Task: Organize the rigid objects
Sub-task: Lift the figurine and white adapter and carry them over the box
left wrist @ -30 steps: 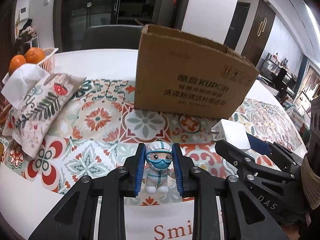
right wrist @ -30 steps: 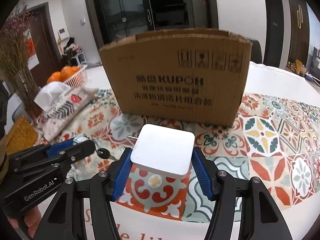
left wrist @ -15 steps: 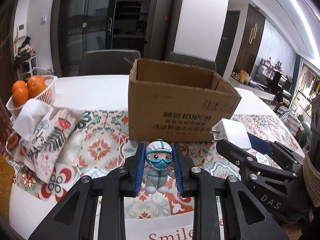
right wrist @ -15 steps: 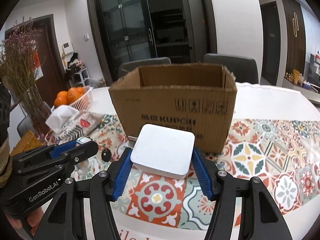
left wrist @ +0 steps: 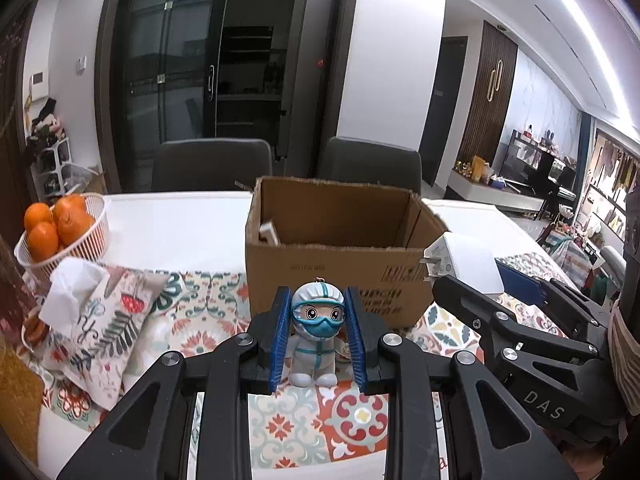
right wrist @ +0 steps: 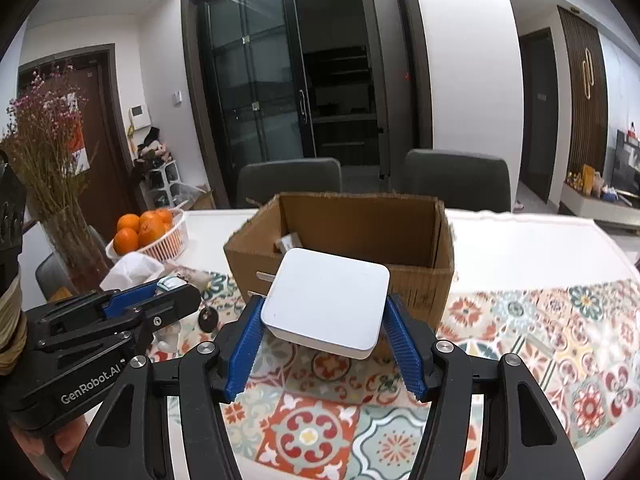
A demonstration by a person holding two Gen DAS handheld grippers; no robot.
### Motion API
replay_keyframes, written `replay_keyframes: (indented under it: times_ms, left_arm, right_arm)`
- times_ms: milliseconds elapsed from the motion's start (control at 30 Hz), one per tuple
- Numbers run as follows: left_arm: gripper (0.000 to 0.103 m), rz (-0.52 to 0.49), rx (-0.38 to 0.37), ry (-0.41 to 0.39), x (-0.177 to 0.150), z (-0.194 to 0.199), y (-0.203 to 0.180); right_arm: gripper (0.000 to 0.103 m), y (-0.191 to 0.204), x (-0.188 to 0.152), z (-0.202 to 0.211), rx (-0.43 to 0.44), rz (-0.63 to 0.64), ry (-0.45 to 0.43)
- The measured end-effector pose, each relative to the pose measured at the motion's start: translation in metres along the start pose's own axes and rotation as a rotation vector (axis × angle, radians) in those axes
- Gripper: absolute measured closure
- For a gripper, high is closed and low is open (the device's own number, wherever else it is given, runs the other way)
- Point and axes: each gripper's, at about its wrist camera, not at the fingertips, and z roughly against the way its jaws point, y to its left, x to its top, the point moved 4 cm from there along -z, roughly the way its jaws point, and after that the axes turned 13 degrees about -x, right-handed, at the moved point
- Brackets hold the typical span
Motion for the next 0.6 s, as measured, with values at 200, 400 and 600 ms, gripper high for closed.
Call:
replay_keyframes:
  times_ms: [200, 400, 600]
  left_arm:
    - [0.076, -0.020, -0.007, -0.014, 0.021, 0.000, -0.005]
    - [0.076, -0.045, -0.006, -0.020, 0.041, -0.003, -0.010]
    - [0.076, -0.063, -0.003, -0.014, 0.063, -0.012, -0.013]
  right_arm:
    - [0.042, -0.002, 0.020, 0.005, -0.010, 0.003, -0.036]
    - [0.042, -0.007, 0.037, -0.001, -0.014, -0.007, -0.037]
    - [0.042, -0.010, 0.054, -0.011, -0.021, -0.009, -0.033]
